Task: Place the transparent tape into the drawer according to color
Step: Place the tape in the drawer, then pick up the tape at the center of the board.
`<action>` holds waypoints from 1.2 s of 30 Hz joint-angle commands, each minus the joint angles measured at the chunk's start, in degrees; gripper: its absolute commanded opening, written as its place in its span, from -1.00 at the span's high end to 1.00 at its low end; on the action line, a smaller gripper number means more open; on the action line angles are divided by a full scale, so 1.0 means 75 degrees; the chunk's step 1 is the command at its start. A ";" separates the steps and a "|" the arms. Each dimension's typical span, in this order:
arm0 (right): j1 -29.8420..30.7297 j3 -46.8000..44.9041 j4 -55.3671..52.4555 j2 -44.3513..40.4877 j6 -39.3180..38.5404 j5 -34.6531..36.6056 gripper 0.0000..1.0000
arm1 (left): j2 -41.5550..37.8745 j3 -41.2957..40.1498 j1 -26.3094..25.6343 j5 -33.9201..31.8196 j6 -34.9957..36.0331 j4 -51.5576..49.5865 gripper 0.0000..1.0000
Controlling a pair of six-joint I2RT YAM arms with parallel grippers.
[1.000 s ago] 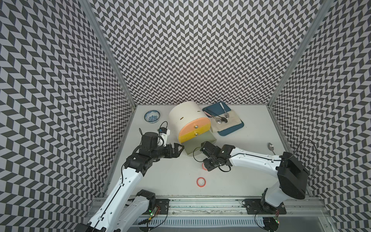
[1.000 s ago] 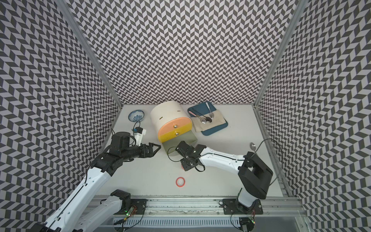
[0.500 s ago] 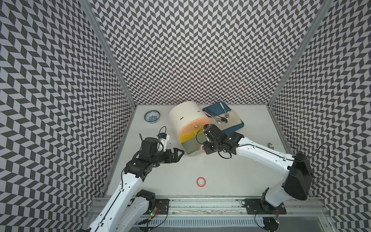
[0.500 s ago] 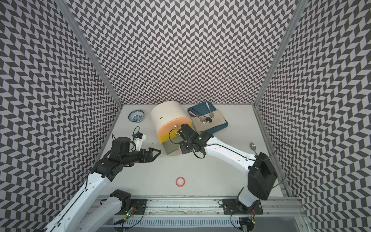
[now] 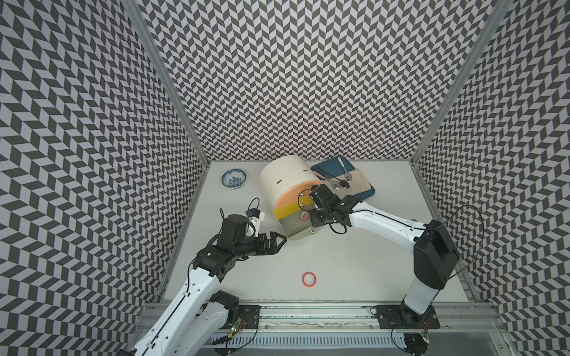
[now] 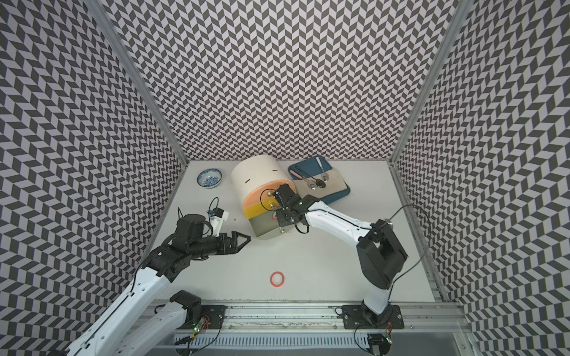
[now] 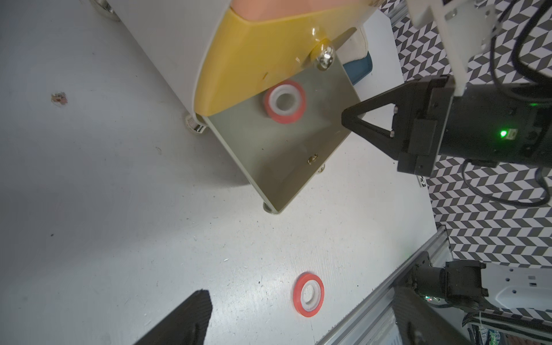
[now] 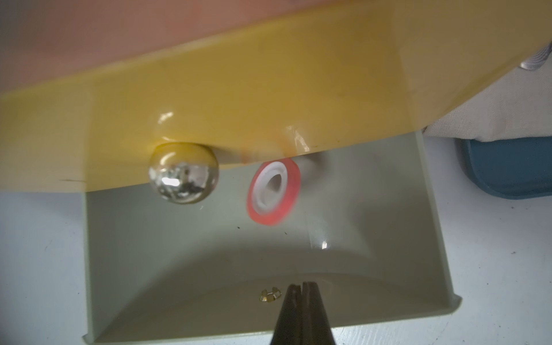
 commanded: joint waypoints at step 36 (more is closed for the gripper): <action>-0.0675 -0.3896 0.0478 -0.4603 0.0529 -0.1386 -1.00 | 0.4908 0.1723 -0.5627 -0.3746 -0.0940 -0.0931 -0.53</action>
